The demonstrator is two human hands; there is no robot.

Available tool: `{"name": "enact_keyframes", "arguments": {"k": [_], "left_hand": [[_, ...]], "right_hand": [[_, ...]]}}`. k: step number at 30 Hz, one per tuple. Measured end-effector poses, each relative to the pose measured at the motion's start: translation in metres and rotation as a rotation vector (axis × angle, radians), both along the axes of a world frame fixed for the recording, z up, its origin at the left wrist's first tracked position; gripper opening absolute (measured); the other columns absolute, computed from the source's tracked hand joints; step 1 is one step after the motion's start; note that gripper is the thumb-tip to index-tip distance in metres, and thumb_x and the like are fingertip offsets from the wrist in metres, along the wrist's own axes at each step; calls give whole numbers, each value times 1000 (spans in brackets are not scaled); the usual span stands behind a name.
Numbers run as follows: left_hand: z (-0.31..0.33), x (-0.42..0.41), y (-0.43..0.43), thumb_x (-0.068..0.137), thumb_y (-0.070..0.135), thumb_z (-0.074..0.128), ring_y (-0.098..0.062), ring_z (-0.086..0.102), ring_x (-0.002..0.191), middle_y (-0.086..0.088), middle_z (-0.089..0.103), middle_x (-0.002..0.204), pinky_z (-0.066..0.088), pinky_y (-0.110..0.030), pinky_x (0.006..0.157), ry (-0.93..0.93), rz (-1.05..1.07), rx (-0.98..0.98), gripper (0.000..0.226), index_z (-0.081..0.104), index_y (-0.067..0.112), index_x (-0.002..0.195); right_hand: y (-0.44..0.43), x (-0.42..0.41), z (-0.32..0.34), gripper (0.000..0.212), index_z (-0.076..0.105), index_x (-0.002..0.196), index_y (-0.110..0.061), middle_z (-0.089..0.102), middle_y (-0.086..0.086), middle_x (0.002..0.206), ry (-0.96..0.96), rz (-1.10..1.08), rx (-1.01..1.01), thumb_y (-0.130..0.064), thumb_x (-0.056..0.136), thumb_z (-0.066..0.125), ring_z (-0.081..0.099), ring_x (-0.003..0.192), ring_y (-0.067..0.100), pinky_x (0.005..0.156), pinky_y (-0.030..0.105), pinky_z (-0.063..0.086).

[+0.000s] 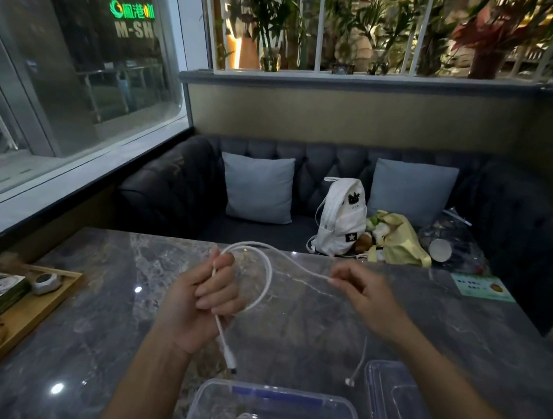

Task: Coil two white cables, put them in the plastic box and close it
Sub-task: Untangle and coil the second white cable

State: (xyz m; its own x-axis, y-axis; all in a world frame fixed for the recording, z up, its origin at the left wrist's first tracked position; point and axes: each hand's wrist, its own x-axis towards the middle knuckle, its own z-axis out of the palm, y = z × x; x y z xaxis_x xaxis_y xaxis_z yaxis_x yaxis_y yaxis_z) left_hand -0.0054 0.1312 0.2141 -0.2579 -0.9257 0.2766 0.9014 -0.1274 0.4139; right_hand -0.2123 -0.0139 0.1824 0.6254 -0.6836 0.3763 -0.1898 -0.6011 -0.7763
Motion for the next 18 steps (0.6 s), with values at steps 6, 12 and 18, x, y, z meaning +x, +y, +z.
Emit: {"name": "enact_keyframes", "arguments": {"k": [6, 12, 18], "left_hand": [[-1, 2, -3, 95, 29, 31, -4, 17, 38, 8, 18, 46, 56, -22, 55, -65, 404, 249, 46, 55, 14, 59], [-9, -1, -14, 100, 35, 27, -3, 19, 35, 9, 20, 45, 60, -34, 62, -267, 619, 350, 43, 44, 16, 65], [-26, -13, -24, 100, 37, 27, -33, 72, 82, -15, 75, 90, 58, -45, 65, -660, 673, 430, 42, 45, 13, 70]], "right_hand": [[19, 8, -10, 24, 68, 97, -22, 68, 2, 84, 358, -14, -551, -9, 78, 61, 65, 68, 26, 52, 34, 49], [39, 23, -16, 43, 54, 121, -28, 62, 1, 107, 662, 193, -613, -9, 83, 48, 61, 91, 27, 61, 30, 36], [59, 28, 14, 19, 62, 95, -18, 63, 2, 97, 657, 366, -643, -9, 81, 53, 61, 89, 25, 59, 27, 32]]}}
